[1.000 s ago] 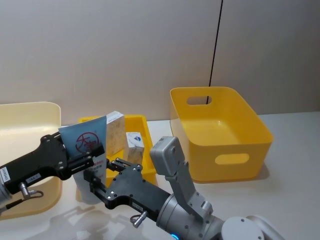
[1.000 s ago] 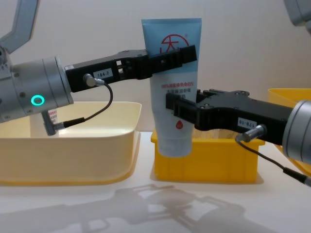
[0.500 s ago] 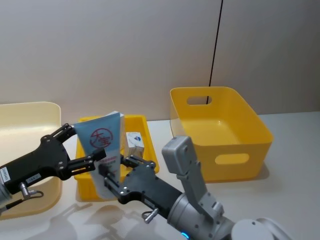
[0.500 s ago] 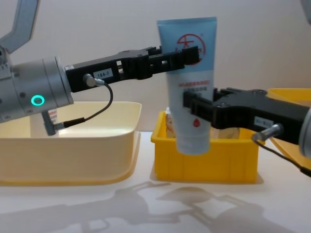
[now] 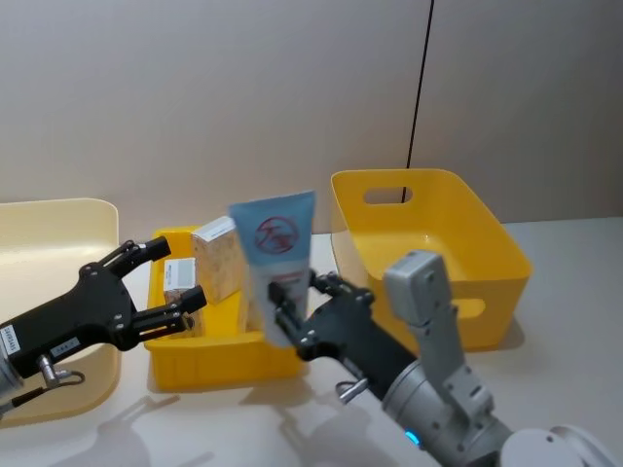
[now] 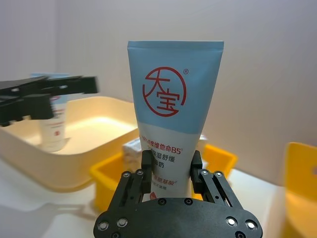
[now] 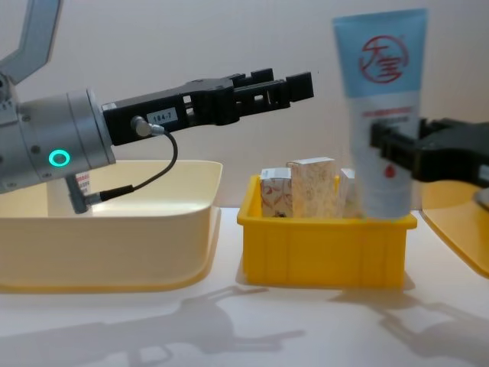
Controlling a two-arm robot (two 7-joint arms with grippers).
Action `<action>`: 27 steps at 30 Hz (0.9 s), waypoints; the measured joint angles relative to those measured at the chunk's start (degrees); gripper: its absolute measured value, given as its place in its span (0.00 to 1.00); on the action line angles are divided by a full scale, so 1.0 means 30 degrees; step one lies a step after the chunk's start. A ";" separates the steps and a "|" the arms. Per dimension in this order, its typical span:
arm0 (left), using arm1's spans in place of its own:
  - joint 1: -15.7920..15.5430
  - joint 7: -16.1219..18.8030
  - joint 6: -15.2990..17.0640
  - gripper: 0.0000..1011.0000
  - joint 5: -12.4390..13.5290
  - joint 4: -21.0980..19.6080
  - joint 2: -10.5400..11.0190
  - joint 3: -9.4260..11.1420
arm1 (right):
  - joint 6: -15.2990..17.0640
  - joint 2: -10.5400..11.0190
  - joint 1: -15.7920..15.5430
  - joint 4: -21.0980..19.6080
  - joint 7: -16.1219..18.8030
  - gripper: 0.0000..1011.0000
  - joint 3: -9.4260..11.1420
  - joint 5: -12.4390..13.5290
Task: Bimanual collaborative sorting of washing and personal care products
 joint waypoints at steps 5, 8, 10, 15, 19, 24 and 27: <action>0.0000 -0.0001 -0.0001 0.99 -0.0001 -0.0001 -0.0001 0.0000 | -0.0614 0.0084 -0.0142 -0.0086 -0.0743 0.44 0.0834 -0.0398; 0.0001 0.0000 -0.0001 0.99 0.0000 0.0000 0.0000 -0.0001 | -0.1051 0.0112 -0.0114 -0.0063 -0.1173 0.44 0.1323 -0.0669; 0.0000 0.0000 -0.0001 0.99 0.0000 0.0000 -0.0001 0.0000 | -0.1443 0.0123 -0.0013 0.0035 -0.1501 0.44 0.1702 -0.0861; 0.0000 -0.0001 -0.0001 0.99 0.0000 -0.0001 0.0000 -0.0001 | -0.2130 0.0126 0.0272 0.0345 -0.2027 0.44 0.2321 -0.1182; 0.0001 -0.0001 -0.0001 0.99 0.0000 -0.0001 -0.0001 -0.0001 | -0.2988 0.0111 0.0739 0.0866 -0.2637 0.44 0.3015 -0.1569; 0.0000 -0.0001 -0.0001 0.99 -0.0002 -0.0001 0.0000 -0.0001 | -0.3676 0.0072 0.1210 0.1457 -0.3243 0.44 0.3696 -0.1959; 0.0001 0.0000 -0.0001 0.99 -0.0002 0.0000 -0.0001 -0.0001 | -0.3758 0.0044 0.1336 0.1635 -0.3478 0.44 0.3932 -0.2114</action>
